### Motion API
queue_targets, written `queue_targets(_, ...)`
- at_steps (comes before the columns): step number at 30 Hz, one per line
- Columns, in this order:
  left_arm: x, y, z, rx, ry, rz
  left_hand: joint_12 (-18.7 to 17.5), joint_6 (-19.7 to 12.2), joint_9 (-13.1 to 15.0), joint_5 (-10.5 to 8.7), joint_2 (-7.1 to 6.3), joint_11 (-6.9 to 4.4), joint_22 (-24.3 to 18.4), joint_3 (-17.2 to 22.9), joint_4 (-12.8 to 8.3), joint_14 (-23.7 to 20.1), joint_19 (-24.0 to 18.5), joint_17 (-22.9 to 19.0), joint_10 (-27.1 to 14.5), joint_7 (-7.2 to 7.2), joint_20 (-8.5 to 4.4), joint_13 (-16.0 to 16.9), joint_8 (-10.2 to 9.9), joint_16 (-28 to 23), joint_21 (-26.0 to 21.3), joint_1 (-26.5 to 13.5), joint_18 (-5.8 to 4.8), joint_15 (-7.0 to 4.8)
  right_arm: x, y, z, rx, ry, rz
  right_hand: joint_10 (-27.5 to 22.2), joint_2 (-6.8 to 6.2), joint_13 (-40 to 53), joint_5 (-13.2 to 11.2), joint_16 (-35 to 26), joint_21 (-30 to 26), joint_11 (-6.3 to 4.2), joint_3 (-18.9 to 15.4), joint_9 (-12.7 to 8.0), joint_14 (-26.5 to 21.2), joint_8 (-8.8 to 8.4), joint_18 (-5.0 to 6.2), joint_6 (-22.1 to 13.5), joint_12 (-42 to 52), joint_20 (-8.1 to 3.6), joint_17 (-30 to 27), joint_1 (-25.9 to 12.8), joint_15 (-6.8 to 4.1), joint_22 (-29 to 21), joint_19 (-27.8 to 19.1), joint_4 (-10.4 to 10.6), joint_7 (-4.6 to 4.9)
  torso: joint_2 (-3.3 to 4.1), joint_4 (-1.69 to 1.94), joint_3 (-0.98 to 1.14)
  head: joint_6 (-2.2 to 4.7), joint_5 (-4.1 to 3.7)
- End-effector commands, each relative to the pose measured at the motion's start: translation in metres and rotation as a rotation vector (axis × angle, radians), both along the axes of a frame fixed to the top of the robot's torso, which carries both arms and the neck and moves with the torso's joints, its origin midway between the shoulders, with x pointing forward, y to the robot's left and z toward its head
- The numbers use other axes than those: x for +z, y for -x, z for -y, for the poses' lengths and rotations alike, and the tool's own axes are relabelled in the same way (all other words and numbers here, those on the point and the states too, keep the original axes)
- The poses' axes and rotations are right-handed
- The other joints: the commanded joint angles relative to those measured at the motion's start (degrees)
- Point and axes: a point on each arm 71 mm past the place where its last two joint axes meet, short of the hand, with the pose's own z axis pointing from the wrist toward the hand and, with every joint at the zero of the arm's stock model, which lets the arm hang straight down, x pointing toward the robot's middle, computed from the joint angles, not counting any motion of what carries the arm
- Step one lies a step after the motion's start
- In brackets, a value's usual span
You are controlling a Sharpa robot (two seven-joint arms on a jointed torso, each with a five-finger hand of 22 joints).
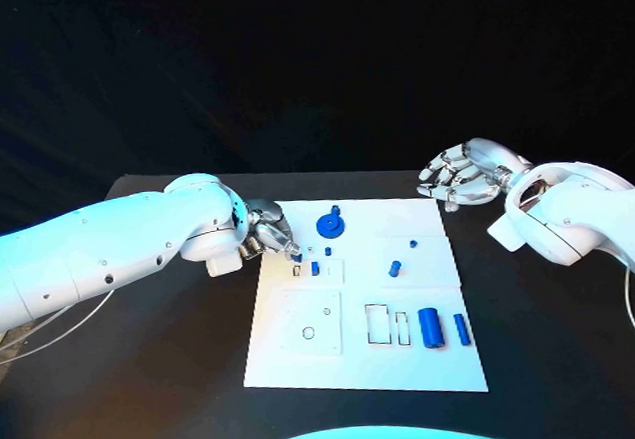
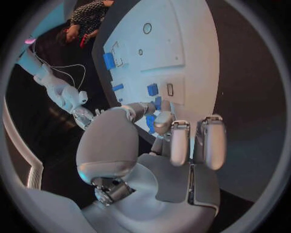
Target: Assemble the parts on the task board
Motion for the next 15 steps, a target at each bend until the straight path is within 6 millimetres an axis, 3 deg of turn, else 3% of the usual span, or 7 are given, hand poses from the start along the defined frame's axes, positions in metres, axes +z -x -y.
queue_targets(1,-0.0016,0.0016,0.0051,-0.039,-0.045,0.015,0.1,1.4,0.5,0.53,0.03,0.04,5.6,10.3,-10.8,4.4,0.2,8.5,0.5,-0.99,-0.14,0.0,0.2,0.2,0.4,-0.3,-0.19,-0.31,0.0009,0.0001,-0.0011,0.013,-0.020,0.014,-0.3,-0.62,-2.3,0.2,-3.5,-2.0,0.74,0.5,0.1,-0.7,-0.46,0.50,-0.5,-2.0,0.56,-0.5,-0.1,0.19,-2.0,-0.4,0.0,0.46,0.04,-0.07,0.02,-0.33,0.06)
queue_targets(4,-0.0030,0.0029,0.0068,-0.057,-0.063,0.012,0.1,1.5,0.5,0.69,-0.02,0.02,5.5,10.4,-10.8,4.4,0.2,8.5,0.5,-1.02,-0.16,0.0,0.2,0.2,0.3,-0.3,-0.19,-0.33,0.0011,-0.0001,-0.0007,0.010,-0.025,0.016,-0.7,-0.73,-3.6,0.2,-5.7,-3.3,1.07,0.7,0.1,-0.9,-0.64,0.48,-0.9,-3.2,0.86,-0.8,-0.1,0.51,-3.3,-0.5,-0.1,0.74,0.03,-0.09,0.01,-0.25,0.08)
queue_targets(11,-0.0055,0.0040,0.0081,-0.084,-0.104,0.011,-0.1,1.5,0.5,0.78,-0.02,0.01,5.5,10.4,-10.9,4.3,0.2,8.4,0.4,-1.03,-0.17,-0.2,0.2,0.2,0.3,-0.3,-0.18,-0.34,0.0012,-0.0012,0.0009,0.000,-0.050,0.012,-2.9,-0.76,-10.8,0.3,-16.1,-9.4,2.94,0.9,0.1,-5.9,-1.07,0.33,-2.3,-8.3,2.98,-4.2,-0.1,2.75,-9.6,-3.7,-0.3,2.30,0.03,0.01,0.08,-0.37,0.04)
queue_targets(15,-0.0062,0.0037,0.0079,-0.089,-0.114,0.010,0.0,1.5,0.5,0.86,-0.02,-0.01,5.5,10.4,-10.9,4.3,0.2,8.4,0.4,-1.04,-0.18,-0.2,0.2,0.2,0.3,-0.3,-0.17,-0.35,0.0009,-0.0017,0.0008,-0.001,-0.060,0.009,-3.2,-0.63,-13.6,0.3,-19.2,-11.2,3.50,0.8,-0.1,-7.2,-1.16,0.43,-2.6,-9.8,3.77,-5.8,0.1,3.48,-12.2,-4.6,-0.5,2.75,0.06,-0.02,0.03,-0.47,-0.01)
